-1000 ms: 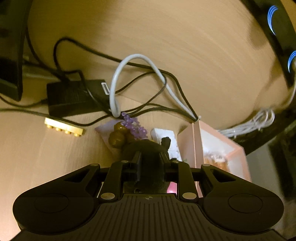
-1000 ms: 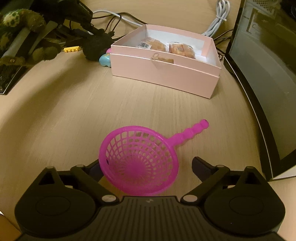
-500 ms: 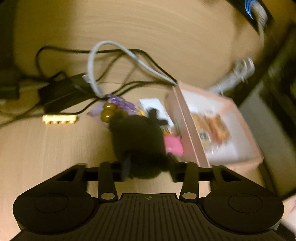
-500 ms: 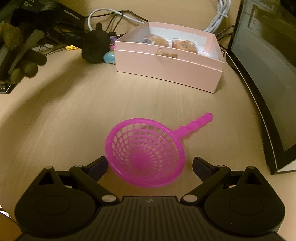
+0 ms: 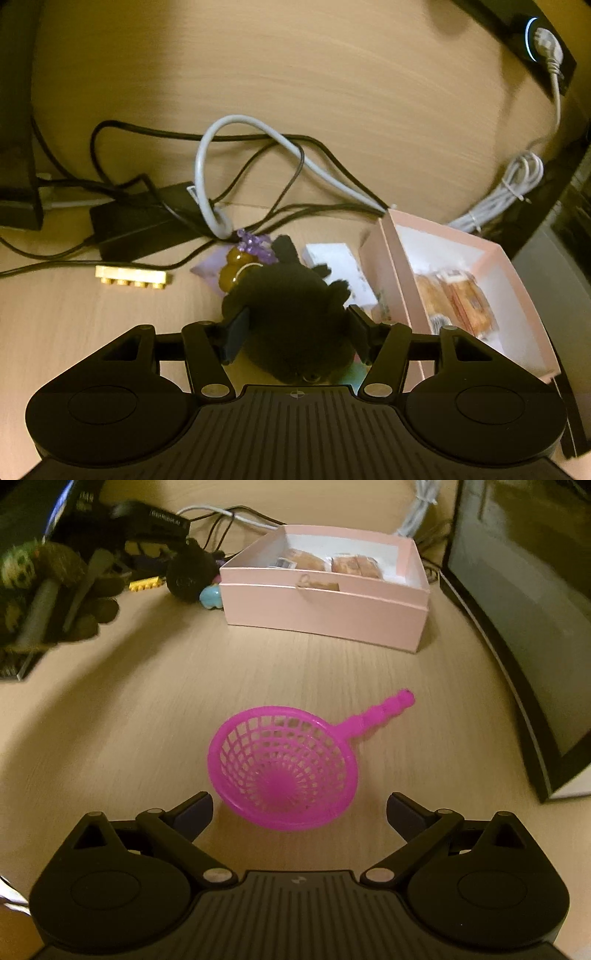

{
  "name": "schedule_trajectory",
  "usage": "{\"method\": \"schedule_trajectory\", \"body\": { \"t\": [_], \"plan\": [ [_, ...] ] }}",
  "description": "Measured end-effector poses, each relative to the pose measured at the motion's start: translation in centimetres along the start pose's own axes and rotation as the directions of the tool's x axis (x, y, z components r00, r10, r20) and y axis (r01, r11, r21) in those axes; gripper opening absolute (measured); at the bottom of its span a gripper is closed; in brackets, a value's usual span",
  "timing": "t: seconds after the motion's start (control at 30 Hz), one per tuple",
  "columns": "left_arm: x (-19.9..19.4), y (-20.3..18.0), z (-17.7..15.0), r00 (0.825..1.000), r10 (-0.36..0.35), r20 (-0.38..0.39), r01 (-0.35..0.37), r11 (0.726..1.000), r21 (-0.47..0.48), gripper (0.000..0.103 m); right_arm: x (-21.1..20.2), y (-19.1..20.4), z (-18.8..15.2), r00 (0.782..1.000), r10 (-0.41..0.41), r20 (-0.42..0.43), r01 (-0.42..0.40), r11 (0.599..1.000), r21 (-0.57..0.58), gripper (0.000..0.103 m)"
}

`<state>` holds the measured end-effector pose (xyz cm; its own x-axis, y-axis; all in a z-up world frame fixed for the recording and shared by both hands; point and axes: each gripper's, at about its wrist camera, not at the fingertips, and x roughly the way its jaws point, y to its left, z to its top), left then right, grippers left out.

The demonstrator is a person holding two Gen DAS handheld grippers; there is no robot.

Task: Organize objects
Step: 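Grasp the black plush with the left gripper while the right holds the strainer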

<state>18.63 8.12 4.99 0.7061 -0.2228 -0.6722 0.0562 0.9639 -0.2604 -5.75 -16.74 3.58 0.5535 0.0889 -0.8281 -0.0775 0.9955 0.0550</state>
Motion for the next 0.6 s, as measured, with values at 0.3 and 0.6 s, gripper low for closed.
{"method": "schedule_trajectory", "body": {
  "t": [0.3, 0.6],
  "plan": [
    [1.3, -1.1, 0.5, 0.999, 0.044, 0.001, -0.044, 0.999, 0.023, 0.064, -0.4, -0.2, 1.9, 0.997, 0.071, -0.007, -0.070, 0.994, 0.085, 0.103],
    [-2.9, 1.7, -3.1, 0.992, -0.064, -0.109, 0.056, 0.995, -0.079, 0.047, 2.3, -0.6, 2.8, 0.997, 0.069, -0.026, -0.066, 0.993, 0.100, 0.099]
  ]
}}
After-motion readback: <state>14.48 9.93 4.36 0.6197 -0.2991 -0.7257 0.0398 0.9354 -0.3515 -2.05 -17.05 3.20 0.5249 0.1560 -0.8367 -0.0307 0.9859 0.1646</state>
